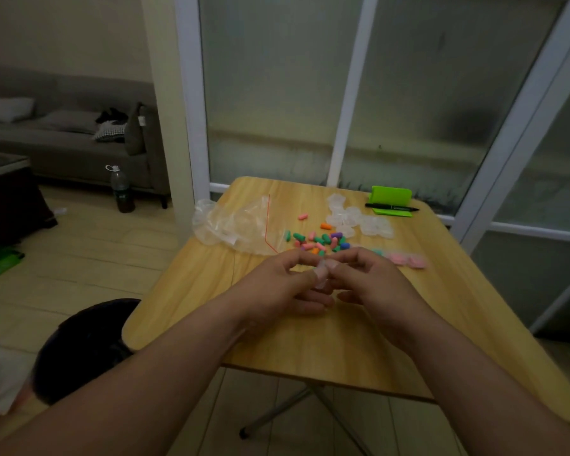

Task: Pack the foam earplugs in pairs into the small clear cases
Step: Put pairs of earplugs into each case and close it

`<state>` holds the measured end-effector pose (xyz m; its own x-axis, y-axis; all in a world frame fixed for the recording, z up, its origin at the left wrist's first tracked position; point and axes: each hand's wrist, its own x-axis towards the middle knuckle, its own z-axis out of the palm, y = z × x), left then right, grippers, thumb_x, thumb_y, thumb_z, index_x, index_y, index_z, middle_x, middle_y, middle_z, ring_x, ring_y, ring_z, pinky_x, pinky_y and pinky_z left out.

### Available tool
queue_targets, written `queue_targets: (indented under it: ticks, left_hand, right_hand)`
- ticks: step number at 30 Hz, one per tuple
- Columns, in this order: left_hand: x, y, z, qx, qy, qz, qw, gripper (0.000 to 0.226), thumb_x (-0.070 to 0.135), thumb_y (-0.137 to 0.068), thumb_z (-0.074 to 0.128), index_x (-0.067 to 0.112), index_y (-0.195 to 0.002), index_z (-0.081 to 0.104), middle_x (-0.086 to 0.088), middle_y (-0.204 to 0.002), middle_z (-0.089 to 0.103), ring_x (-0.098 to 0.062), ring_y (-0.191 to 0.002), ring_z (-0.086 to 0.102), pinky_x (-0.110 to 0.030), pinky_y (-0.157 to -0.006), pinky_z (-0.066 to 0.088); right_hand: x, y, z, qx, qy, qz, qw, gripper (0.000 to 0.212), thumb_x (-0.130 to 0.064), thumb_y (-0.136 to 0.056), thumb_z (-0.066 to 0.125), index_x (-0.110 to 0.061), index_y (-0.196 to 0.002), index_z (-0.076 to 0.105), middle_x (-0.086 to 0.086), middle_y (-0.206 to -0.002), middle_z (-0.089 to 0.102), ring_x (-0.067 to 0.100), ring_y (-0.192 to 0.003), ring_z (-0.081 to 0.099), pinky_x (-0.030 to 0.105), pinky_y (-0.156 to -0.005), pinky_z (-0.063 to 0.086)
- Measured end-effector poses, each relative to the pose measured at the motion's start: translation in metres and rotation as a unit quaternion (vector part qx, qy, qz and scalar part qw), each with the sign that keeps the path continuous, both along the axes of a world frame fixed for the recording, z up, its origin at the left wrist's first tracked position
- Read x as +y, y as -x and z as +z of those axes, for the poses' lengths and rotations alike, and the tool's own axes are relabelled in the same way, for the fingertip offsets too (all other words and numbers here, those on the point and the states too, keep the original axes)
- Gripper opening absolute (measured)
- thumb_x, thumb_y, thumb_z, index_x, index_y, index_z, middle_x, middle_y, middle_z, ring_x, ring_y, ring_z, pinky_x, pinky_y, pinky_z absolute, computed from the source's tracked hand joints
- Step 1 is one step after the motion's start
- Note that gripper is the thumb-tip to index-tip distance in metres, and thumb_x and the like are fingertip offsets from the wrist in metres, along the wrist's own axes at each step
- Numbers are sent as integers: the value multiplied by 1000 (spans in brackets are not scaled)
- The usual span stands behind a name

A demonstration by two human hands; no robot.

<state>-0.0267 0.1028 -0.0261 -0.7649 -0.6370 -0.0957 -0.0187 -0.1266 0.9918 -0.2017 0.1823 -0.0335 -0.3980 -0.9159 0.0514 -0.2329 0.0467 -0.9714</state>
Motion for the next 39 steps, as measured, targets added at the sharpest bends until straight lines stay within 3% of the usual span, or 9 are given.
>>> queue_targets:
  ticks: [4, 13, 21, 27, 31, 35, 39]
  left_hand:
    - [-2, 0, 1, 5, 10, -6, 1000, 31, 17, -100, 69, 16, -130, 63, -16, -110, 78, -27, -102, 77, -35, -87, 64]
    - [-2, 1, 1, 2, 9, -13, 1000, 36, 11, -97, 71, 15, -131, 60, -18, -110, 78, -29, -104, 77, -39, -94, 62]
    - [-2, -2, -1, -3, 1, -9, 1000, 33, 9, -95, 73, 14, -126, 63, -17, -111, 78, -29, -103, 77, -46, -96, 61]
    - [-5, 0, -1, 28, -83, 12, 996, 34, 2, -97, 67, 9, -129, 60, -22, -113, 77, -36, -105, 76, -46, -91, 62]
    - [-5, -1, 1, 44, -123, 19, 991, 32, 0, -101, 59, 8, -132, 58, -26, -113, 75, -38, -104, 76, -38, -81, 66]
    - [-4, -1, 1, 50, -183, 27, 982, 36, -8, -101, 46, 8, -132, 52, -33, -117, 71, -42, -104, 75, -41, -79, 66]
    - [1, -2, 1, 23, -223, -19, 974, 42, -12, -100, 46, 9, -136, 47, -32, -120, 70, -38, -106, 75, -41, -81, 65]
  right_hand:
    - [2, -2, 1, -31, -8, 20, 999, 28, -35, -93, 78, -10, -106, 75, 7, -101, 81, 26, -102, 77, 57, -99, 56]
    - [4, -5, 6, 3, -1, 27, 1000, 12, -28, -93, 76, -16, -91, 74, 3, -98, 80, 26, -105, 73, 57, -101, 53]
    - [1, -4, 0, -2, -11, 37, 999, 15, -30, -90, 79, -16, -88, 72, 7, -96, 79, 33, -102, 73, 60, -96, 55]
    - [-5, -1, -3, 2, -6, 5, 1000, 20, -32, -71, 80, -17, -81, 73, 12, -90, 77, 32, -91, 72, 51, -83, 59]
    - [-6, 1, -3, -14, -5, -31, 999, 9, -23, -95, 69, -16, -94, 75, 9, -98, 79, 33, -93, 76, 49, -84, 62]
    - [-4, 1, -5, 162, -31, -62, 984, 10, -21, -97, 68, -27, -100, 75, -4, -96, 76, 16, -90, 72, 42, -79, 60]
    - [0, 7, -1, 195, -24, -55, 979, 12, -20, -97, 71, -29, -99, 78, -11, -95, 74, 6, -89, 67, 29, -77, 51]
